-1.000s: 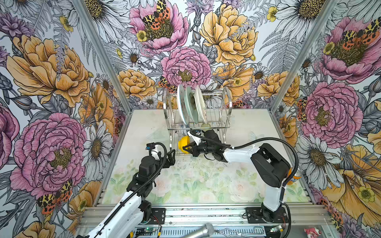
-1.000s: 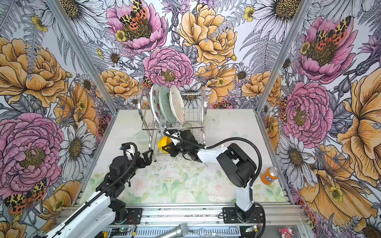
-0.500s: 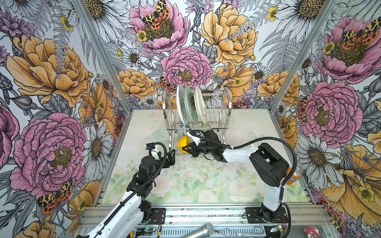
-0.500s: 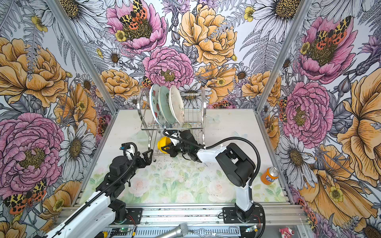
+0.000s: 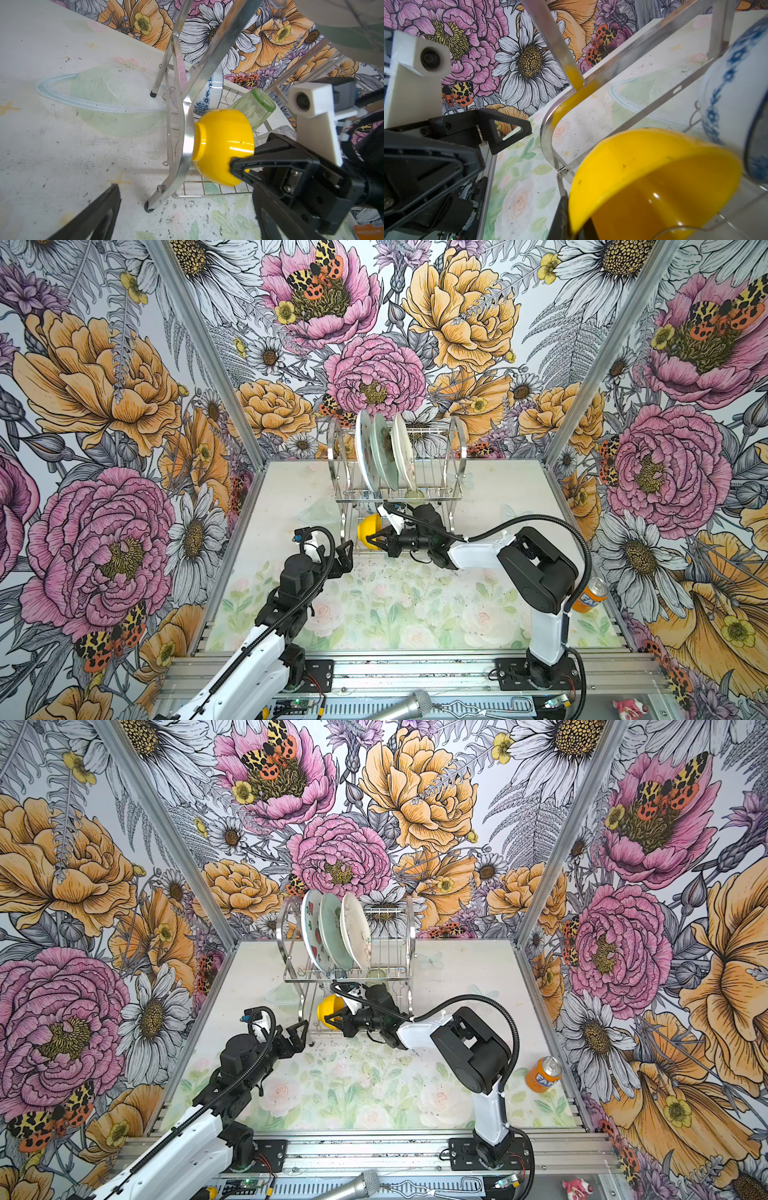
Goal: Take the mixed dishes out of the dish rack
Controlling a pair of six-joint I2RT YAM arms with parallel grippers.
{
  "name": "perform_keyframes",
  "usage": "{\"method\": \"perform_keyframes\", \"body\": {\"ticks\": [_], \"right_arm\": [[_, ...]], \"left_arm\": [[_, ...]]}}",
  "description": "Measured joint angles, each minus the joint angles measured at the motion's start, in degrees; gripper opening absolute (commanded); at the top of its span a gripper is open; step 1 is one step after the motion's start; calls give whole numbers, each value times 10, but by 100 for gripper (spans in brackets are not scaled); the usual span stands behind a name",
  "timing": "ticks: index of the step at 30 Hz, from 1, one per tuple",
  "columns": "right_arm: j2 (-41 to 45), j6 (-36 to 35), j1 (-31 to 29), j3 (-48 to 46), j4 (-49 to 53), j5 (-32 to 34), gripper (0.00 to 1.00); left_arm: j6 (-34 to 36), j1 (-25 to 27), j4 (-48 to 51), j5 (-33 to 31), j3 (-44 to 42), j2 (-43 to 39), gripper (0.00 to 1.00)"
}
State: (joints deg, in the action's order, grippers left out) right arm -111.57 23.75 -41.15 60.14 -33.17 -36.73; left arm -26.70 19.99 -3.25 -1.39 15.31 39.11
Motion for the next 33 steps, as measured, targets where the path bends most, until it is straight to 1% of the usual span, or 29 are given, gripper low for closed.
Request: {"method": "perform_keyframes", "body": {"ticks": [12,19,29,33], "right_arm": [[-7,6,3,-27,-68,-2,0],[-17,9,3,-27,-99,-3,0],[-19,14,3,-27,-112,-8,0],[-18,2,2,-22,-125,-10,0]], "left_arm": [[-4,0,-1,0,0,8,99],[-4,0,-3,0,3,15,99],[-4,0,-8,0,5,15,99],[-4,0,-8,0,5,15,99]]}}
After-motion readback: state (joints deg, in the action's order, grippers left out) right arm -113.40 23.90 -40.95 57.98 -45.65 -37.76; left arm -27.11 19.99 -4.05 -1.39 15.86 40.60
